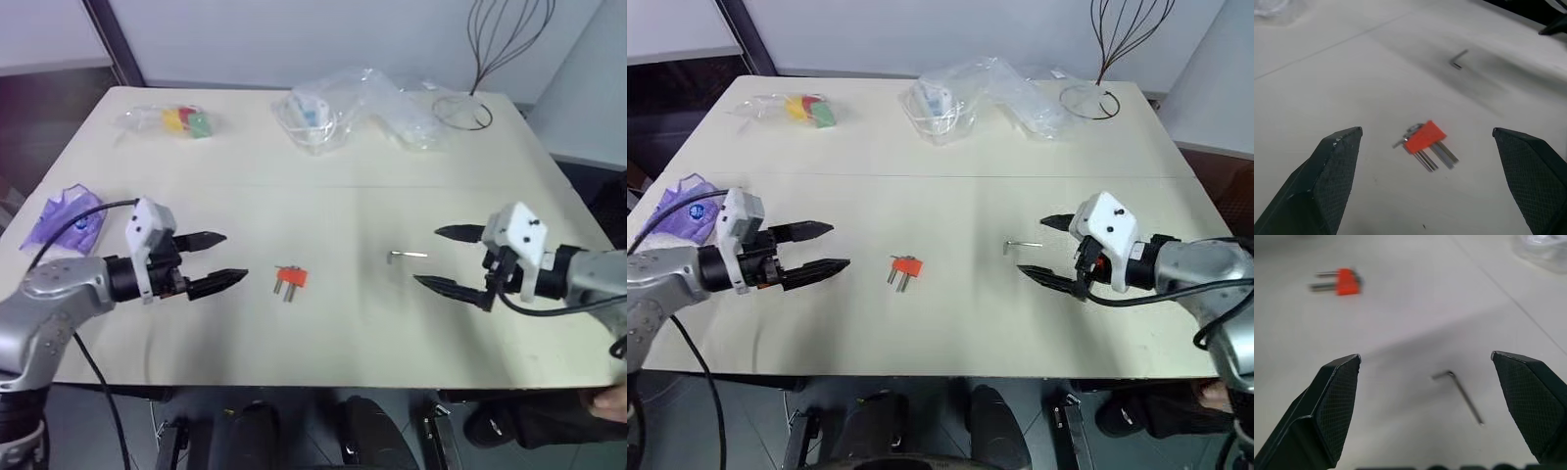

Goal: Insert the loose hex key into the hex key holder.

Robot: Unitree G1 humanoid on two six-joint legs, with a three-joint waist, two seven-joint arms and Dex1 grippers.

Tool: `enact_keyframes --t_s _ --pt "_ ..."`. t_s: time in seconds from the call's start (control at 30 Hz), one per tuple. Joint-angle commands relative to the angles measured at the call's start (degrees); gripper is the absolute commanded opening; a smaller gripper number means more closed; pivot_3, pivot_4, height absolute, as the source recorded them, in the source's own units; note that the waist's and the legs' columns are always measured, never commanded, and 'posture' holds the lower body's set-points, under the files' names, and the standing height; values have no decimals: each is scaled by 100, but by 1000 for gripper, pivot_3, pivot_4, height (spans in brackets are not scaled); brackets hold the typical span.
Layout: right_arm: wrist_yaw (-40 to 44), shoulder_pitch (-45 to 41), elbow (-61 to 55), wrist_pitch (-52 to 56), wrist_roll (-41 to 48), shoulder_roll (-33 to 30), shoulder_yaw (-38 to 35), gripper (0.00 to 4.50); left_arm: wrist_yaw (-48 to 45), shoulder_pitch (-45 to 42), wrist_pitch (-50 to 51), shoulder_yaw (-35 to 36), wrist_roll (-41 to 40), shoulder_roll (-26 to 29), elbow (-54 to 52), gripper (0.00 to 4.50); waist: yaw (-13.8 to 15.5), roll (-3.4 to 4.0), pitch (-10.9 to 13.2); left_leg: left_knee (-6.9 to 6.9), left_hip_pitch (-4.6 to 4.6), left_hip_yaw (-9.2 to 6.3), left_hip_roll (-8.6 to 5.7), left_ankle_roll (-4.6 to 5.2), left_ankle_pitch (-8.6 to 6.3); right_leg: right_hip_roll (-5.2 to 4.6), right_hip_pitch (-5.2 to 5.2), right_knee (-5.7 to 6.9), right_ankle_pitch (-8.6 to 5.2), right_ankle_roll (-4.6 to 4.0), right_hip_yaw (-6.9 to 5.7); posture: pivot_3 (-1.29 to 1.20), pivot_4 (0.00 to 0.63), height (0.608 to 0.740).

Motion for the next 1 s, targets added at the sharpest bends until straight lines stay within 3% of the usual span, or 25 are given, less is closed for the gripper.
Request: enact_keyframes --t_s 0.03,0.83,1.0 --pt "151 -242 -129 59 189 -173 -98 4500 -376 3 -14 120 -133 245 -205 4459 -4 -2 1 0 0 1 0 0 0 -1 0 -1 0 0 0 0 150 740" --pt "116 -767 -108 10 106 -28 493 4500 -21 -259 51 -33 -16 71 -201 4459 -5 -1 2 1 -4 2 2 0 0 0 -6 1 0 0 1 0 150 740" --pt "-70 -854 -57 -223 -116 411 1031 4500 168 -242 -124 -149 199 -125 -164 4459 -6 -3 1 1 -4 1 2 0 0 0 -6 1 0 0 1 0 150 740"
